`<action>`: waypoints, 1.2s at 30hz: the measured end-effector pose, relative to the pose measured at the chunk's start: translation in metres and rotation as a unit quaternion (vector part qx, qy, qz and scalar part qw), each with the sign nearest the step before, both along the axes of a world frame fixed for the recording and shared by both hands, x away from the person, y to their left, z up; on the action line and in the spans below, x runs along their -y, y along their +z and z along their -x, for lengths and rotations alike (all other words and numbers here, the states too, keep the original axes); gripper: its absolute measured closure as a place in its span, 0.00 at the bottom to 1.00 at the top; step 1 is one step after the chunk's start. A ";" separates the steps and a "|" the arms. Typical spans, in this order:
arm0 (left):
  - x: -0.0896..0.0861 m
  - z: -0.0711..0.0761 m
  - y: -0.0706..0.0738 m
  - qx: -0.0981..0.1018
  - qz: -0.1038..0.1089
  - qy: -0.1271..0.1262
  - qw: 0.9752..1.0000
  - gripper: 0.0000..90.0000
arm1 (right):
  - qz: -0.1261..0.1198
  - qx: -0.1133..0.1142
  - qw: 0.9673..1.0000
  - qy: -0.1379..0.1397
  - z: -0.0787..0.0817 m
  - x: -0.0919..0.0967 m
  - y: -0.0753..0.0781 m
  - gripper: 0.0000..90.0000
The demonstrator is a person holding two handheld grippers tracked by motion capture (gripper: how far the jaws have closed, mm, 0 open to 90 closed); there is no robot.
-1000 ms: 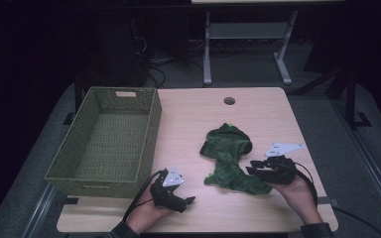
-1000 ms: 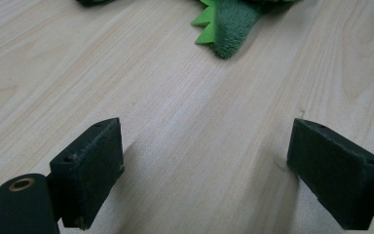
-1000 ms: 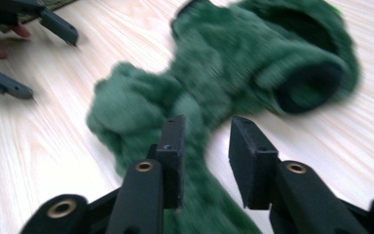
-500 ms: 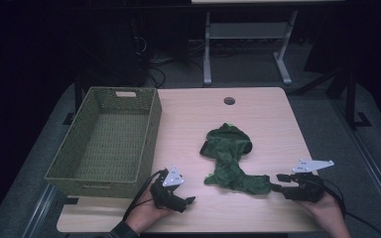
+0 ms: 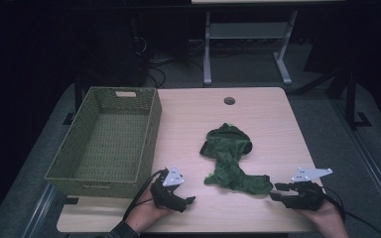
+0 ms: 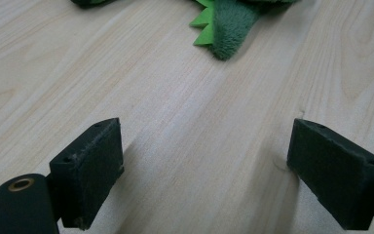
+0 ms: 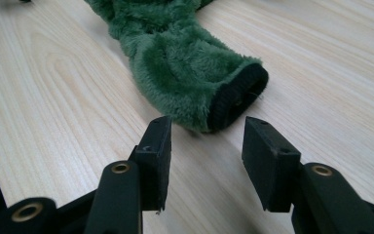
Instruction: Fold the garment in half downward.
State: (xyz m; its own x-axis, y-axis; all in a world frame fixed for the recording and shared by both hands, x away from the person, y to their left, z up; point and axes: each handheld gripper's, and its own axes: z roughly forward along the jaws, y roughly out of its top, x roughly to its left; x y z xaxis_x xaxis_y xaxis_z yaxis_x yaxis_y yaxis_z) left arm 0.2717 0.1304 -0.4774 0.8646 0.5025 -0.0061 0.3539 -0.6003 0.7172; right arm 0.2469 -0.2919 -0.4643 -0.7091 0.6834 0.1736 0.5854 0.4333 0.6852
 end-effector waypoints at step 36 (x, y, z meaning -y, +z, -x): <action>0.001 -0.001 0.000 0.001 0.000 -0.005 1.000 0.14 | -0.024 0.058 0.998 0.017 -0.009 -0.008 0.025 0.94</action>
